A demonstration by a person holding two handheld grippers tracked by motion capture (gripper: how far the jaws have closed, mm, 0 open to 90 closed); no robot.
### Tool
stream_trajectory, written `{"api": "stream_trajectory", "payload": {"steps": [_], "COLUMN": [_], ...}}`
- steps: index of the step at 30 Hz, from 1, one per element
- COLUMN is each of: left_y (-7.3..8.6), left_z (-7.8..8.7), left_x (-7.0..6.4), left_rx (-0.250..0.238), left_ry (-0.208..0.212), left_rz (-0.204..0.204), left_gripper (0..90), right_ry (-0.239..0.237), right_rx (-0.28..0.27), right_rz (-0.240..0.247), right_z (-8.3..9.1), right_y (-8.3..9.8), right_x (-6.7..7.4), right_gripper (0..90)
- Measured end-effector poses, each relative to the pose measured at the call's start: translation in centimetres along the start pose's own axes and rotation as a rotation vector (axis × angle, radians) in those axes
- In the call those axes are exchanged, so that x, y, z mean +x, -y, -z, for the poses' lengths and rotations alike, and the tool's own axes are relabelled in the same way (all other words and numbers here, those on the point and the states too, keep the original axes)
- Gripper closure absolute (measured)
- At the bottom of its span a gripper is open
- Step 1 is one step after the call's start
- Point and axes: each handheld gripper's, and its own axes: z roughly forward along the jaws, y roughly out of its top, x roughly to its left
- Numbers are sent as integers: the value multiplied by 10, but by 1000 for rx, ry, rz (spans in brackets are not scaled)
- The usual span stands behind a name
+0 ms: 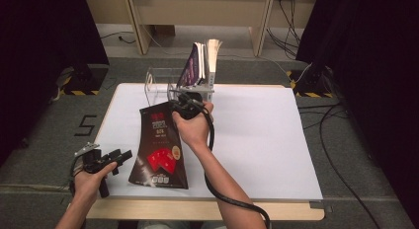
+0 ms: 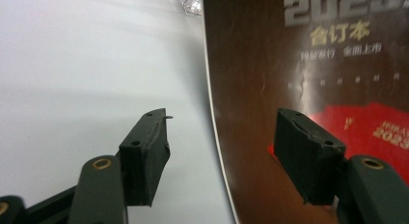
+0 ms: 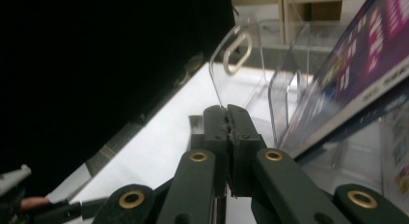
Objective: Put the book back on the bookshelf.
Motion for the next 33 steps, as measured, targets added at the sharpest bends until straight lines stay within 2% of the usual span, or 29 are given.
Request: {"api": "stream_trajectory", "payload": {"steps": [7,13,17,21,22,27,33], "left_y": [0,1,2,2,2,3,5], "left_z": [-1,-2,-2,-2,-2,-3,-4], "left_x": [-1,-2,-3,-2,-2,-3,-5], "left_rx": [-4,-2,-4,-8,-9,-6,-13], "left_ry": [-25,-29,-29,-32,-33,-35,-56], "left_rz": [-30,-36,-35,-35,-35,-42,-73], "left_gripper": [370,371,372,374,374,374,372], "right_ry": [25,19,12,13,23,25,31], "right_rx": [-73,-113,-165,-202,-232,-261,-315], "right_rz": [34,33,40,50,74,81,87], "right_z": [9,14,22,29,34,37,39], "right_y": [-19,-21,-24,-27,-30,-37,-47], "right_x": [7,9,13,17,19,22,25], "right_gripper": [886,886,887,886,887,887,886]}}
